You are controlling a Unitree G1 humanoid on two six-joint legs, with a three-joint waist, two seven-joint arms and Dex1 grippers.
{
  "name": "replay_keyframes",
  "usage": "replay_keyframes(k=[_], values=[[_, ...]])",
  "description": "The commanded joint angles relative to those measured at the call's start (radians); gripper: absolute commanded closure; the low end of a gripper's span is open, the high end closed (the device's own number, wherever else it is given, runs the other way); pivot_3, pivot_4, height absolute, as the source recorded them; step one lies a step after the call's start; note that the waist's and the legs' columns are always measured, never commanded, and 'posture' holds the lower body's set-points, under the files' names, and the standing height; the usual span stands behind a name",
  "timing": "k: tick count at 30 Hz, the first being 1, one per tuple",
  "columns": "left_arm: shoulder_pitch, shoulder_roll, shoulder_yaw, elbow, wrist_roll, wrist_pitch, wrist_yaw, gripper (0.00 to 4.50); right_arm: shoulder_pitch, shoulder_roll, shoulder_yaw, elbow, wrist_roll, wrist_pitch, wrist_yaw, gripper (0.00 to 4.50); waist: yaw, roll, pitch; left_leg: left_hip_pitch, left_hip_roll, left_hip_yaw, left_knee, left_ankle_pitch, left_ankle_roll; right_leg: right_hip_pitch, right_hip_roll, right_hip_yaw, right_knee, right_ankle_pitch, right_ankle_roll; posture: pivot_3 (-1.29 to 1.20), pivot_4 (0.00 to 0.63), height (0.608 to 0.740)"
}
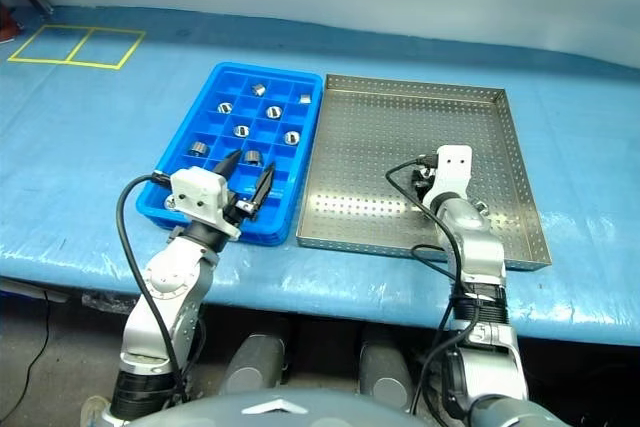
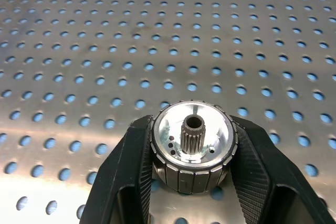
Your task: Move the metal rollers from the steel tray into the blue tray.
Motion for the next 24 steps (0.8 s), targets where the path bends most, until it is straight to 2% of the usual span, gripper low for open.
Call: replay_keyframes(k=[1,6,10,14,17,24], values=[[0.026,-0.001,0.026,-0.049,-0.008,-0.02,0.017,1.49,-0.027,0.0,0.06,-0.059,-0.022,-0.129,0.046,2.78,-0.002,0.0,0.0,0.0,0.0,0.0,0.0,0.0,0.0,0.0,0.0,0.0,0.0,0.0,0.0,0.25,0.15,0.74],[0.11,0.005,0.057,-0.121,-0.013,-0.019,0.029,1.49,-0.099,0.051,0.18,-0.087,-0.006,-0.246,0.172,2.78,-0.013,0.0,0.0,0.0,0.0,0.0,-0.001,0.0,0.0,0.0,0.0,0.0,0.001,0.002,0.003,0.29,0.15,0.74],[0.19,0.024,0.081,-0.169,-0.008,-0.016,0.023,1.49,-0.196,0.111,0.275,-0.028,0.018,-0.281,0.306,2.78,-0.005,0.0,0.0,0.001,0.001,-0.001,-0.001,0.0,0.0,0.0,0.0,-0.001,0.001,-0.001,-0.001,0.35,0.15,0.74],[0.252,0.039,0.116,-0.199,0.002,-0.023,0.033,1.49,-0.274,0.155,0.35,0.042,0.062,-0.239,0.465,2.78,0.026,0.0,0.0,0.001,0.001,-0.003,-0.001,0.0,0.0,0.001,0.001,-0.002,0.001,-0.002,-0.002,0.42,0.15,0.74],[0.302,0.038,0.136,-0.228,-0.016,-0.032,0.028,1.49,-0.312,0.149,0.413,0.086,0.068,-0.207,0.585,2.78,0.053,0.0,0.0,0.001,0.0,-0.003,-0.002,0.0,0.0,0.001,0.0,-0.003,0.0,-0.002,-0.003,0.45,0.15,0.74],[0.389,0.031,0.171,-0.275,-0.022,-0.047,0.035,1.49,-0.368,0.126,0.497,0.186,0.014,-0.175,0.683,2.78,0.128,0.0,0.0,0.001,0.0,-0.003,-0.002,0.0,0.0,0.0,0.0,-0.003,0.0,-0.003,-0.003,0.52,0.15,0.74]])
